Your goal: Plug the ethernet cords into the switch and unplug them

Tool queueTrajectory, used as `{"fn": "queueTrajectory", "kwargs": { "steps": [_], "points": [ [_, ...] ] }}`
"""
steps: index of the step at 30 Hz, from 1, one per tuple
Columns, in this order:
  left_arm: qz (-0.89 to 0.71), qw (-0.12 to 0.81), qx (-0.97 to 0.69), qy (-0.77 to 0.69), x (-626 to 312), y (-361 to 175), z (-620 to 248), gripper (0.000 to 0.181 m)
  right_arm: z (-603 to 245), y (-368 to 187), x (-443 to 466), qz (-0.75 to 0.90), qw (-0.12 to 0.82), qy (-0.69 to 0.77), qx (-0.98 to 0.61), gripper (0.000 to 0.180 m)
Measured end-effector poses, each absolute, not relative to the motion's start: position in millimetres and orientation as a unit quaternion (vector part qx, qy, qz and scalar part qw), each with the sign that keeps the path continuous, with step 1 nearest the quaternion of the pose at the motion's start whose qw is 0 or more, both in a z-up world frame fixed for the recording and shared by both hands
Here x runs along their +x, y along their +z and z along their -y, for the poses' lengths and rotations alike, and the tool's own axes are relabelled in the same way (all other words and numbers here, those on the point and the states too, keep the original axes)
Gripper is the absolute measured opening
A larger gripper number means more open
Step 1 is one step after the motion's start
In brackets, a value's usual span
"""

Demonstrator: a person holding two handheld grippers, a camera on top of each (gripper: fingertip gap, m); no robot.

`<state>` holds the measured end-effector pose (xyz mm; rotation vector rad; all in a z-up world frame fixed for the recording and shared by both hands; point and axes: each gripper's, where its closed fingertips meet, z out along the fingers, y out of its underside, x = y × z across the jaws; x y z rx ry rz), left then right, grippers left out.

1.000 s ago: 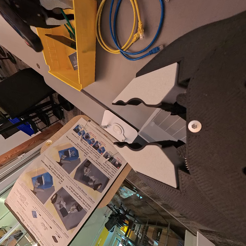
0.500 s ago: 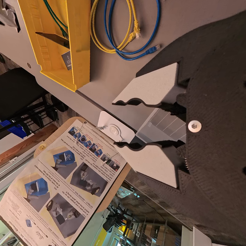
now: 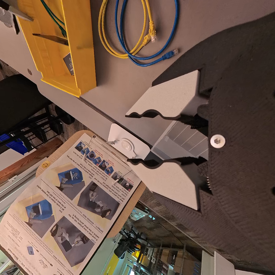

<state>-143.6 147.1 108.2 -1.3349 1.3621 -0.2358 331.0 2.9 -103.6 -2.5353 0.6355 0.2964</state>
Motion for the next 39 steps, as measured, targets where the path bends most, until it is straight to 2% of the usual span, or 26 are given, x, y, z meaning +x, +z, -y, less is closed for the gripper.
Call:
{"fn": "queueTrajectory", "kwargs": {
  "steps": [7,13,15,18,22,24,25,27,30,34,39],
  "points": [
    [-0.581,0.572,-0.570,-0.100,-143.6,107.5,-147.6,0.054,24.8,-103.9,368.8,-0.297,0.255,0.043,-0.919,0.004],
    [-0.581,0.572,-0.571,-0.098,-144.0,107.1,-148.3,0.054,28.4,-103.2,374.9,-0.277,0.261,0.024,-0.924,0.006],
    [-0.580,0.572,-0.572,-0.099,-144.0,107.0,-148.6,0.054,25.9,-92.9,385.5,-0.268,0.277,-0.024,-0.922,0.026],
    [-0.581,0.571,-0.573,-0.096,-143.9,106.0,-148.8,0.054,15.0,-40.1,395.6,-0.231,0.341,-0.135,-0.901,0.037],
    [-0.582,0.570,-0.572,-0.094,-142.5,105.4,-149.0,0.054,-45.4,76.7,307.2,-0.036,0.534,-0.178,-0.826,0.039],
    [-0.584,0.568,-0.572,-0.092,-141.8,104.1,-149.6,0.054,-74.4,104.1,209.7,0.122,0.600,-0.108,-0.783,0.044],
    [-0.585,0.567,-0.572,-0.091,-141.7,103.5,-150.1,0.054,-83.3,102.0,158.6,0.194,0.602,-0.052,-0.773,0.048],
    [-0.586,0.566,-0.573,-0.090,-141.9,102.5,-150.9,0.053,-88.7,70.1,66.9,0.316,0.527,0.068,-0.786,0.055],
    [-0.586,0.565,-0.573,-0.089,-143.4,102.3,-151.8,0.053,-92.3,-2.0,-6.4,0.449,0.393,0.100,-0.796,0.035],
    [-0.583,0.569,-0.572,-0.093,-148.1,106.1,-151.7,0.054,-90.2,-88.2,-33.6,0.513,0.235,0.091,-0.820,0.034],
    [-0.576,0.575,-0.572,-0.101,-153.7,111.4,-152.9,0.054,-76.2,-121.0,-24.2,0.528,0.150,0.087,-0.831,0.031]
  ]
}}
